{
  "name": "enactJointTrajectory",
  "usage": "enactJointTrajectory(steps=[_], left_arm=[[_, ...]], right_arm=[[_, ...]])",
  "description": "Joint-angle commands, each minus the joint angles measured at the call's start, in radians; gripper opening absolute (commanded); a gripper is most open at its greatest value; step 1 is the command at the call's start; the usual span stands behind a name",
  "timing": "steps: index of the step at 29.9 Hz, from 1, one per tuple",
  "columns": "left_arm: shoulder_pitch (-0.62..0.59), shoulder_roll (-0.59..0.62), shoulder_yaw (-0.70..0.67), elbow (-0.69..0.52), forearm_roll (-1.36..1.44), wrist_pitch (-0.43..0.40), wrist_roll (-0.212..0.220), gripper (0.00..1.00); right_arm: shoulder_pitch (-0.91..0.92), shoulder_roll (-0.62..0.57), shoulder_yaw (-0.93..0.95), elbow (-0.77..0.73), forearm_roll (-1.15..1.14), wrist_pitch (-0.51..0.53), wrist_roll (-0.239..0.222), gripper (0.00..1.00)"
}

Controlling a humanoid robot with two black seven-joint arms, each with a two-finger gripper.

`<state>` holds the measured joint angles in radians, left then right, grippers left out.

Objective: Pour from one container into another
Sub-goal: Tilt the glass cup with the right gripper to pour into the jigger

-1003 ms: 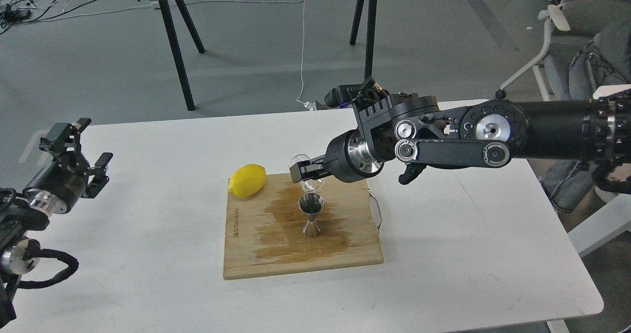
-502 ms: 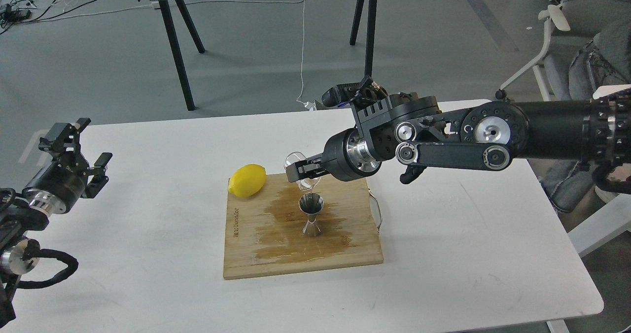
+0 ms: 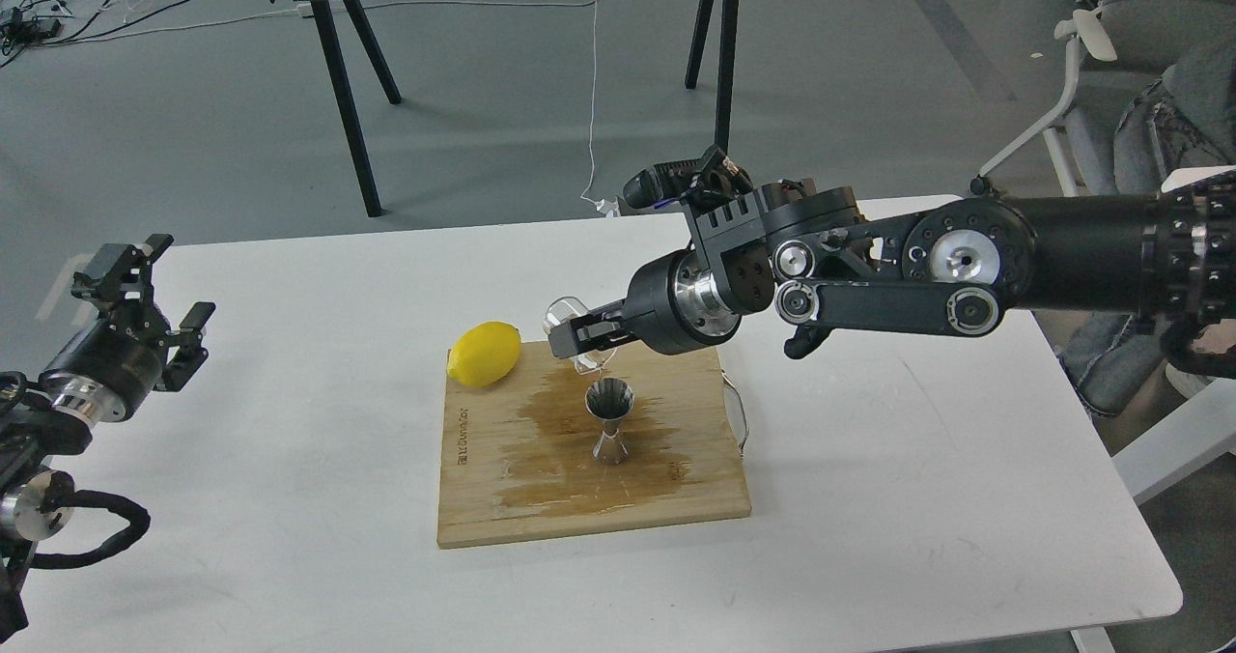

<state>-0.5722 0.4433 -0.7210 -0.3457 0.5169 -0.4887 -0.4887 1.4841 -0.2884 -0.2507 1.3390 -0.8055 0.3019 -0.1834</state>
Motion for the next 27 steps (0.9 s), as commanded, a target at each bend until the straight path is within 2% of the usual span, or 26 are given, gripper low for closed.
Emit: enactJointTrajectory(steps=[1,27], left_arm=[[0.0,0.0,0.0,0.001,-0.001,0.0,0.0,0.99],[0.0,0.0,0.0,0.001,0.0,0.0,0.0,0.99]], right_arm=[[0.001,-0.002,-0.001,0.0,-0.009,0.002,0.002,0.17],[0.012,-0.006,-0.019,0.0,-0.046,0.01,0.045,0.17]])
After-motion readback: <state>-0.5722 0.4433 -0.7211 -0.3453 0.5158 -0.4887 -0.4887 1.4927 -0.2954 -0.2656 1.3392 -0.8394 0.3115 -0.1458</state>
